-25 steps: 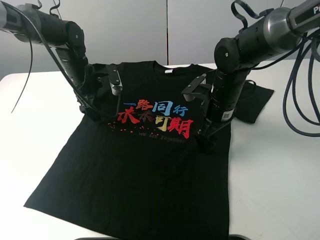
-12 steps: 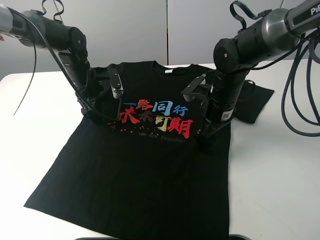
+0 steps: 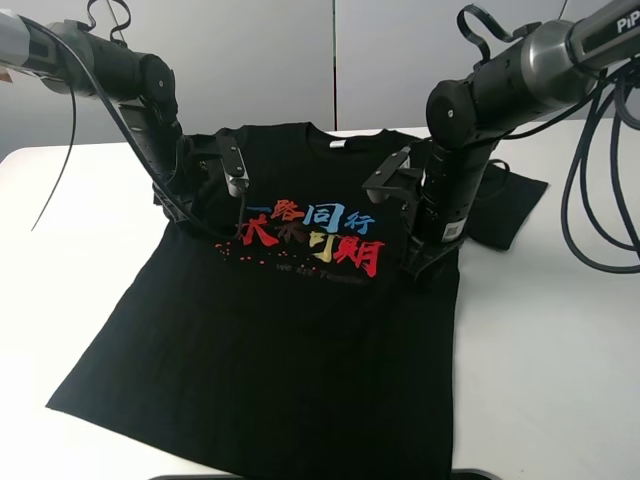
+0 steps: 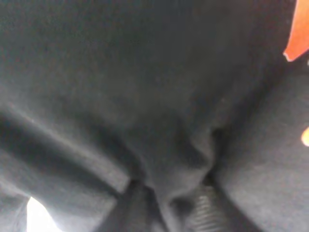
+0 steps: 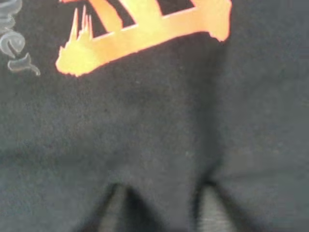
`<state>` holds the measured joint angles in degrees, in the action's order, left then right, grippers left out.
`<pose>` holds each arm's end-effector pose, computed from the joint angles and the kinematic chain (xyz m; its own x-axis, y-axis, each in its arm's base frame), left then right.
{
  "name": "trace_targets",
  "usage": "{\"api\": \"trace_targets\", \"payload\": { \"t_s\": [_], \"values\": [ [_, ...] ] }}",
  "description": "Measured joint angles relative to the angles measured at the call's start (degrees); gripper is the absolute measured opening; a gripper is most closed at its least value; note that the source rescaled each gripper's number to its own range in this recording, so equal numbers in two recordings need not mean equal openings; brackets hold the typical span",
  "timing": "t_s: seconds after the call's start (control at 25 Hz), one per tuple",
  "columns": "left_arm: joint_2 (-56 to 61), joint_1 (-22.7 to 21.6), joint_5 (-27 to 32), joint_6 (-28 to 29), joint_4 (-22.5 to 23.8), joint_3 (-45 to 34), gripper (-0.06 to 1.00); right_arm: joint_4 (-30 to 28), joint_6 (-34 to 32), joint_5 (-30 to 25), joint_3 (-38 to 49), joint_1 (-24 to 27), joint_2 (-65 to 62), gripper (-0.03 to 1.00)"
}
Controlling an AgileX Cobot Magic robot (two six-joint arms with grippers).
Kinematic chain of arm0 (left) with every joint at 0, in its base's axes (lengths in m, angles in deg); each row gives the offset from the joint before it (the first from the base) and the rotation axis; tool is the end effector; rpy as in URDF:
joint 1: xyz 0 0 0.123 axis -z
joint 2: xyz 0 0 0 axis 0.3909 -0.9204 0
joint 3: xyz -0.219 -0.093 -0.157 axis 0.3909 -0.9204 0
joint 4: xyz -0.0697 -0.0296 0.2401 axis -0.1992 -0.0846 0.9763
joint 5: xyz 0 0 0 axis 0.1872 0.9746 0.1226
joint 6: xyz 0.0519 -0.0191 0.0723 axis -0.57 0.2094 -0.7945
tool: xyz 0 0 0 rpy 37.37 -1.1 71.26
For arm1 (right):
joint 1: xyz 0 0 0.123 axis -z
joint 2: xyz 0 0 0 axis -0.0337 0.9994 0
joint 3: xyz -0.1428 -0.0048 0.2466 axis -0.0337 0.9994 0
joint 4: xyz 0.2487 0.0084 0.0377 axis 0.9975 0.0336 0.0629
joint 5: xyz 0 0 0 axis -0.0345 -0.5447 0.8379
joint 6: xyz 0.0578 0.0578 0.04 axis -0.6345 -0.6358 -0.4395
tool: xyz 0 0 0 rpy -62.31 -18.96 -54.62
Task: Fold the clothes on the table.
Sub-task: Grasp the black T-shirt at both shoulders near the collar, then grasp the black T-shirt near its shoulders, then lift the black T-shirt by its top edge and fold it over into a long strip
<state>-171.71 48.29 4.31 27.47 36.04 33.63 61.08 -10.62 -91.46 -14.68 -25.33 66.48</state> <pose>0.3934 -0.1837 0.0937 -0.1925 0.9812 -0.0139 0.9797 0.1929 0.0539 0.3077 0.1635 0.0894 -0.5578 -0.8298 0.0160 -0.8276 0.5576 0.0642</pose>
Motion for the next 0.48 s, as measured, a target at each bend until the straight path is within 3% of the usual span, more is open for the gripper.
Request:
{"api": "trace_targets", "payload": {
  "t_s": [0.08,0.12,0.48],
  "values": [
    [0.00,0.00,0.15,0.12,0.74,0.00,0.06,0.00,0.66,0.00,0.00,0.00,0.12,0.08],
    [0.00,0.00,0.15,0.54,1.30,0.00,0.03,0.00,0.66,-0.10,0.00,0.00,0.12,0.03],
    [0.00,0.00,-0.35,6.32,2.22,0.00,0.00,-2.45,-3.40,-0.10,0.00,-0.10,-0.06,0.00]
  ]
}}
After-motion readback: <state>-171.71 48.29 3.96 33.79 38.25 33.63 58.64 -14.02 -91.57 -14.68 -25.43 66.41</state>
